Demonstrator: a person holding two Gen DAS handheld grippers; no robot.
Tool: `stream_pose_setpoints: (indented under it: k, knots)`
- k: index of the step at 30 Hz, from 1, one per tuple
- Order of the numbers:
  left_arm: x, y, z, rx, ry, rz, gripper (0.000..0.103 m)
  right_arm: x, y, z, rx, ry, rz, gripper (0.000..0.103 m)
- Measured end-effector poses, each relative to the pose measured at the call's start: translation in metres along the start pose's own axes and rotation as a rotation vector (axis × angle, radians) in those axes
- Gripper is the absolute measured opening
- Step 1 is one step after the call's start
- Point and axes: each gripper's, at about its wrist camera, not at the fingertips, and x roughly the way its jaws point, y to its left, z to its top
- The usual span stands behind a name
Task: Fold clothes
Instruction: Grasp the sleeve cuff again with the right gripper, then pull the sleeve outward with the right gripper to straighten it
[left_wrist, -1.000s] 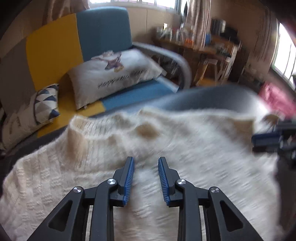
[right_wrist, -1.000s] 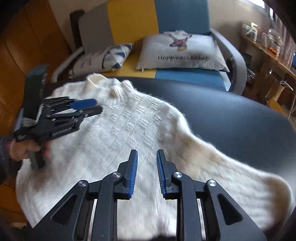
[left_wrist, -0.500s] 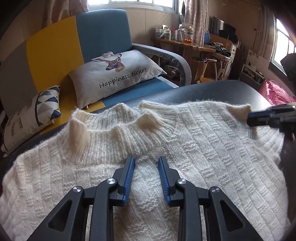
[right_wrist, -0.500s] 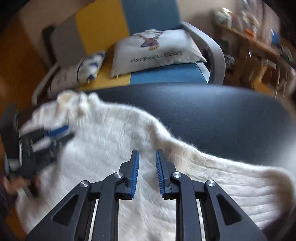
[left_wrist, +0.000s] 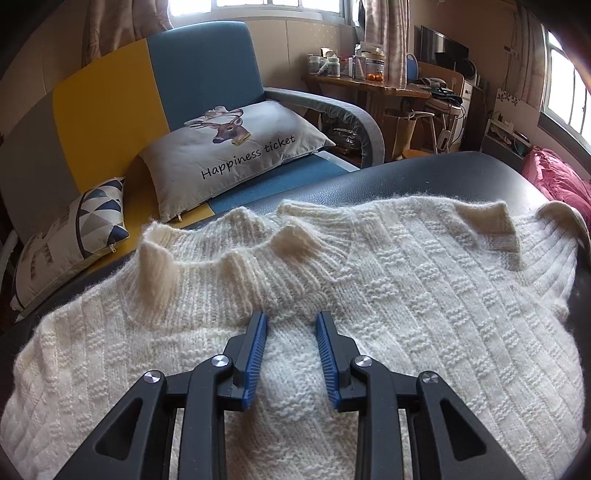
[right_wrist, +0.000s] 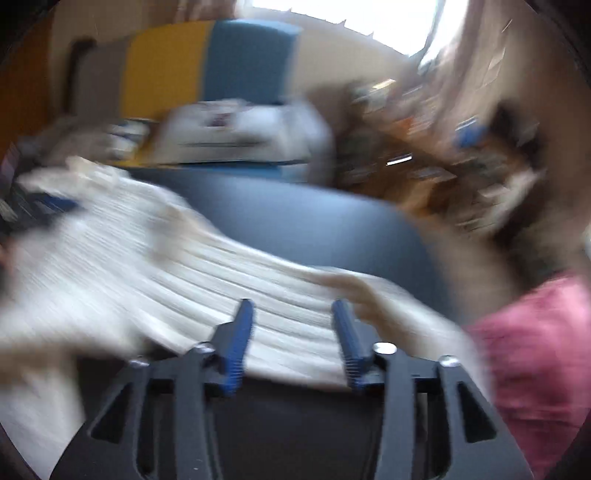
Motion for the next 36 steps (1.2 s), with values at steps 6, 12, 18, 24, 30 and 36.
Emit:
stream_pose_setpoints:
  k: [6,12,18,24,30,36]
  knots:
    - [-0.001,-0.004,0.001,0.013,0.001,0.019,0.028,0.000,-0.053,-0.076,-0.061,0.057,-0.239,0.070]
    - [-0.002,-0.010,0.001,0.032,0.003,0.048,0.029,0.020,-0.077,-0.082,0.017,0.063,-0.228,0.070]
    - [-0.002,-0.007,0.001,0.027,0.001,0.042,0.029,0.049,-0.093,-0.073,0.083,0.160,-0.146,0.006]
    - [-0.003,-0.003,0.000,0.012,-0.002,0.024,0.028,0.021,-0.100,-0.056,0.180,0.147,-0.018,0.006]
    - [-0.003,0.001,0.001,0.003,-0.002,0.008,0.028,-0.038,-0.119,-0.015,0.229,0.078,0.064,0.006]
    - [-0.003,0.004,0.002,-0.011,-0.003,-0.011,0.028,-0.029,-0.167,0.014,0.350,0.125,0.057,0.006]
